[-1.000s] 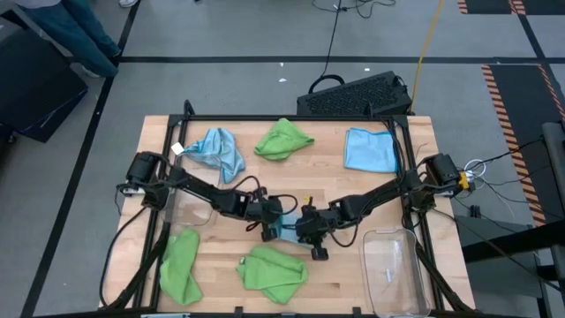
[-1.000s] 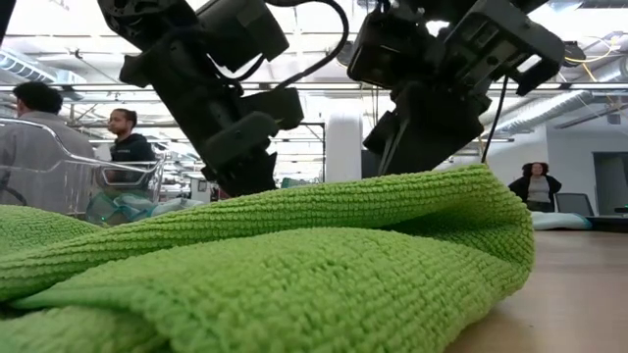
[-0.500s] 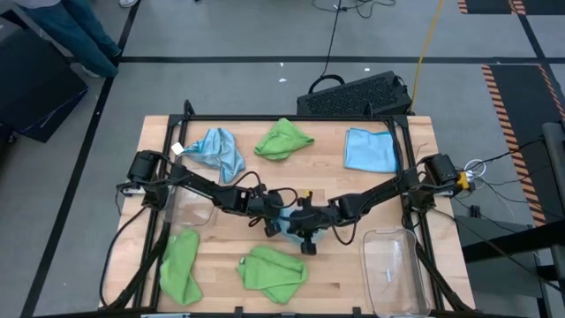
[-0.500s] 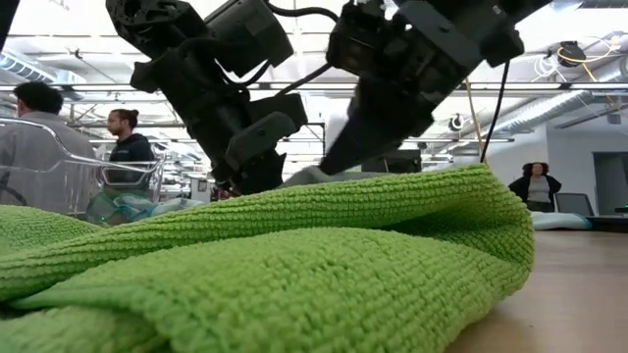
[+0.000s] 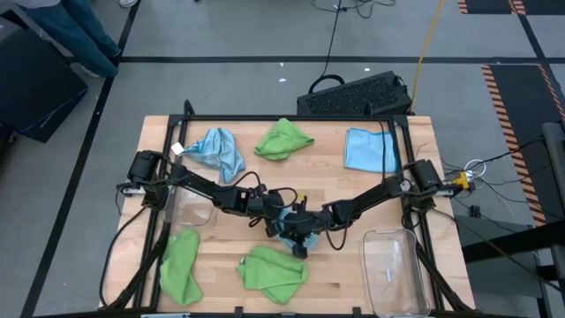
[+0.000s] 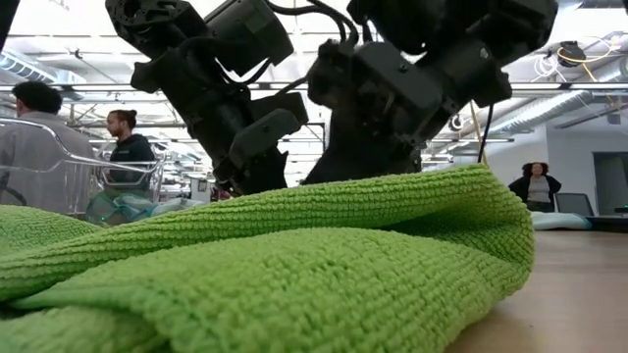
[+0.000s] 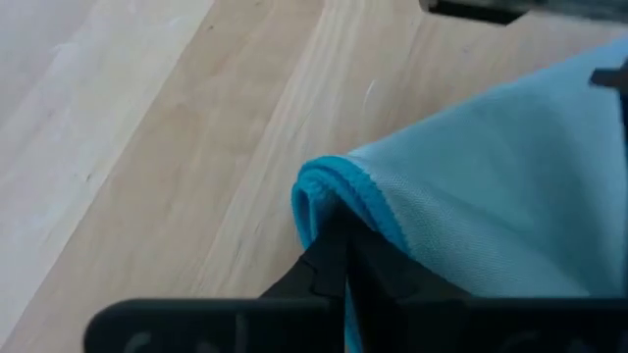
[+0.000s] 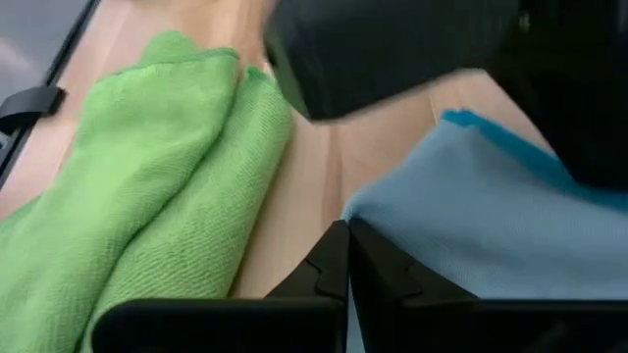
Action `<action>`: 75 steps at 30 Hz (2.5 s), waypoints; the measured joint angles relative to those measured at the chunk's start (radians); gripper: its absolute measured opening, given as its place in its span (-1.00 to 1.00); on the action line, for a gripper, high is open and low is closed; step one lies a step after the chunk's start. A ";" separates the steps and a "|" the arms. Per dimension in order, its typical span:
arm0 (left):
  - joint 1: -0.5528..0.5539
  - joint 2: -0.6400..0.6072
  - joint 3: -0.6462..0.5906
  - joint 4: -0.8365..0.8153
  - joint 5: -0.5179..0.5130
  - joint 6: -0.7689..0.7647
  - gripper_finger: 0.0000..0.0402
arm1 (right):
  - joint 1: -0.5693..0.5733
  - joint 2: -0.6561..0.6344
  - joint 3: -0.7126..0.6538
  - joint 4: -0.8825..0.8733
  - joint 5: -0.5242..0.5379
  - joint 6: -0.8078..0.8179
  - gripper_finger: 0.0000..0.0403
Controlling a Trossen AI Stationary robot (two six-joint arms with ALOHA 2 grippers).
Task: Sort microfiber towel by color & place in baskets
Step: Fold the bottom blue microfiber towel
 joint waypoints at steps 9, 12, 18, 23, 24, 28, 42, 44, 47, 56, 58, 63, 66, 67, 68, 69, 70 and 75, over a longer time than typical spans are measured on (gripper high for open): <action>0.000 -0.015 0.001 -0.022 0.046 -0.032 -0.95 | 0.005 0.025 0.000 -0.015 0.021 0.036 -0.55; -0.001 -0.052 0.004 -0.036 0.074 -0.031 -0.93 | 0.005 0.024 0.000 -0.013 0.021 0.026 -0.34; -0.001 -0.194 0.004 -0.140 0.079 -0.004 -0.91 | 0.011 -0.019 -0.001 -0.064 0.023 -0.005 -0.02; -0.004 -0.297 0.005 -0.158 0.034 0.003 -0.91 | 0.042 -0.113 -0.001 -0.193 0.101 -0.077 0.02; -0.006 -0.308 0.005 -0.148 0.020 0.003 -0.91 | 0.050 -0.128 -0.001 -0.209 0.116 -0.091 0.02; -0.015 -0.313 0.005 -0.097 -0.024 0.042 -0.91 | 0.085 -0.166 0.000 -0.260 0.154 -0.109 0.00; -0.034 -0.063 0.004 -0.094 0.081 0.051 -0.91 | 0.125 -0.115 -0.001 -0.276 0.153 -0.090 -0.06; -0.035 -0.019 0.004 -0.099 0.110 0.039 -0.91 | 0.122 -0.115 -0.001 -0.297 0.151 -0.090 -0.09; -0.042 0.008 0.010 -0.126 0.142 0.013 -0.91 | 0.121 -0.115 0.000 -0.374 0.138 -0.090 -0.13; -0.071 -0.022 0.006 -0.165 0.153 -0.006 -0.91 | 0.114 -0.116 0.002 -0.503 0.076 -0.090 -0.16; -0.073 -0.037 0.004 -0.177 0.158 -0.017 -0.91 | 0.105 -0.116 0.002 -0.508 0.072 -0.101 -0.16; -0.073 -0.083 0.001 -0.202 0.126 -0.027 -0.91 | 0.066 -0.118 0.003 -0.548 0.062 -0.150 -0.16; -0.072 -0.109 0.001 -0.206 0.097 -0.027 -0.91 | 0.050 -0.135 0.001 -0.561 0.059 -0.170 -0.16; -0.072 -0.118 0.001 -0.215 0.091 -0.028 -0.91 | 0.047 -0.144 -0.001 -0.561 0.062 -0.174 -0.16; -0.072 -0.126 0.001 -0.219 0.084 -0.029 -0.91 | 0.046 -0.158 -0.002 -0.565 0.068 -0.184 -0.16; -0.072 -0.133 0.001 -0.218 0.082 -0.032 -0.91 | 0.045 -0.172 -0.004 -0.572 0.074 -0.195 -0.16; -0.072 -0.139 0.001 -0.216 0.080 -0.033 -0.91 | 0.044 -0.190 -0.004 -0.570 0.073 -0.201 -0.16; -0.072 -0.154 0.002 -0.161 0.056 -0.062 -0.91 | 0.050 -0.264 -0.002 -0.563 0.074 -0.205 -0.16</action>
